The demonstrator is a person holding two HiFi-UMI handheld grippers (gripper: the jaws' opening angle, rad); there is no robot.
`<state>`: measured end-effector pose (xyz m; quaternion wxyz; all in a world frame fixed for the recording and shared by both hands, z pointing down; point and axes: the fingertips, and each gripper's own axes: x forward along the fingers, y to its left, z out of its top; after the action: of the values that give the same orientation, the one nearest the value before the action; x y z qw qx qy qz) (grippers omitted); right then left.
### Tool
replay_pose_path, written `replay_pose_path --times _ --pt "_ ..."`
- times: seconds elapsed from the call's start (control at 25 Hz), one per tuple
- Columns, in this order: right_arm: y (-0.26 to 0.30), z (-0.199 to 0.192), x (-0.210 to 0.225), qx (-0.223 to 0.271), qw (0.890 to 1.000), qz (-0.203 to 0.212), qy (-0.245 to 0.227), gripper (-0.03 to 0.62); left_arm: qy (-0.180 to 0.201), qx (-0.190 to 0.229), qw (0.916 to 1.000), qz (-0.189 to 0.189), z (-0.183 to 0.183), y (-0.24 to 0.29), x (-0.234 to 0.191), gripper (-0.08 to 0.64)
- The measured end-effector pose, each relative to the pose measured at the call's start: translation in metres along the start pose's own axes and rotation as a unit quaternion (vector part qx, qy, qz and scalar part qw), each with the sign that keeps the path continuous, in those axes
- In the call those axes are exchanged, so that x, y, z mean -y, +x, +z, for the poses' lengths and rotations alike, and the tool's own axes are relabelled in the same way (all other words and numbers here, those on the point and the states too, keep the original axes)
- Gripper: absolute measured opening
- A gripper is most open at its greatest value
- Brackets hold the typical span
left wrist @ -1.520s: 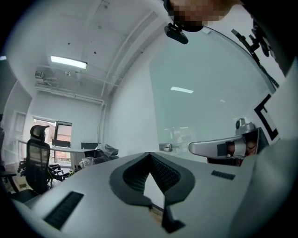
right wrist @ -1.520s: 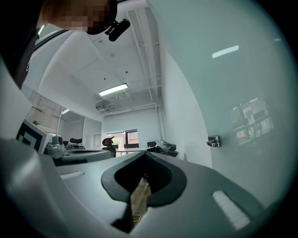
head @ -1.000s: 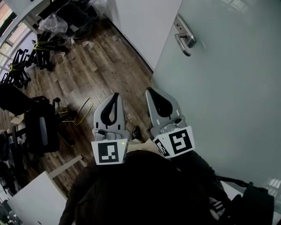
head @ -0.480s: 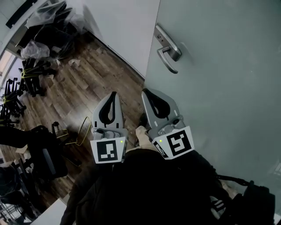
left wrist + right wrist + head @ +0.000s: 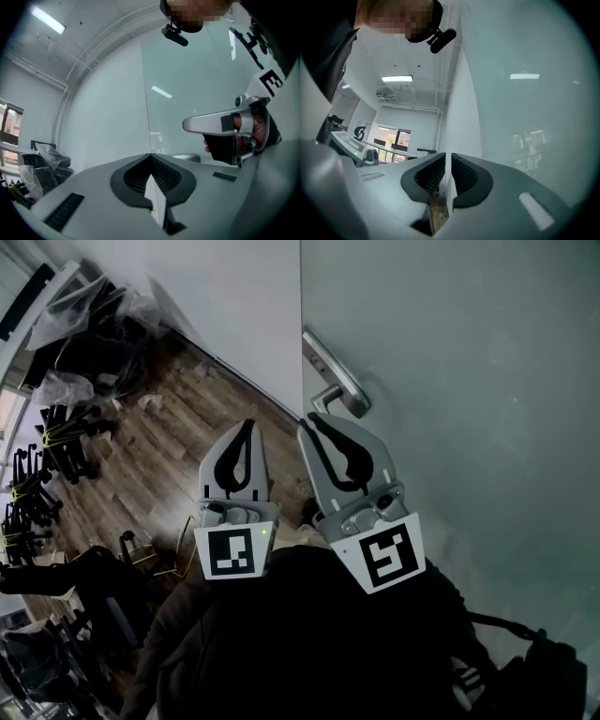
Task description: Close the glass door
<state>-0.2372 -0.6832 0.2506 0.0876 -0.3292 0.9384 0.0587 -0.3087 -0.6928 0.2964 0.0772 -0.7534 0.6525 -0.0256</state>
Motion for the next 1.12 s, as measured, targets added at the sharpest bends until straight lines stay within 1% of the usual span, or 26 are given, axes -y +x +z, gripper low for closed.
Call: replay_pose_path --times 0.16,0.32,0.48,0.6,0.8,1.0,1.12 --pt "0.0 -0.028 0.023 -0.039 0.999 -0.013 -0.029 0.054 -0.005 0.002 0.9998 -0.017 -0.005 0.024 0.007 -0.003" --pt "-0.006 -0.053 0.035 -0.083 0.995 -0.034 -0.043 0.075 -0.006 -0.01 0.9993 -0.035 -0.008 0.034 0.012 -0.003" --pt "-0.009 -0.09 0.042 -0.136 0.989 -0.051 -0.025 0.083 -0.002 -0.007 0.9986 -0.052 -0.008 0.044 0.016 -0.003" --pt "-0.004 -0.11 0.05 -0.153 0.986 -0.06 -0.017 0.083 -0.004 -0.013 0.9978 -0.064 -0.014 0.051 0.021 -0.003" --pt "0.001 -0.111 0.05 -0.155 0.985 -0.065 -0.028 0.086 -0.006 -0.026 0.9975 -0.065 -0.016 0.052 0.016 -0.003" --pt "-0.002 -0.124 0.051 -0.187 0.979 -0.072 -0.036 0.086 -0.005 -0.03 0.9979 -0.056 -0.021 0.05 0.01 -0.003" --pt "-0.002 -0.128 0.051 -0.199 0.976 -0.07 -0.05 0.086 -0.006 -0.032 0.9981 -0.052 -0.024 0.047 0.009 -0.003"
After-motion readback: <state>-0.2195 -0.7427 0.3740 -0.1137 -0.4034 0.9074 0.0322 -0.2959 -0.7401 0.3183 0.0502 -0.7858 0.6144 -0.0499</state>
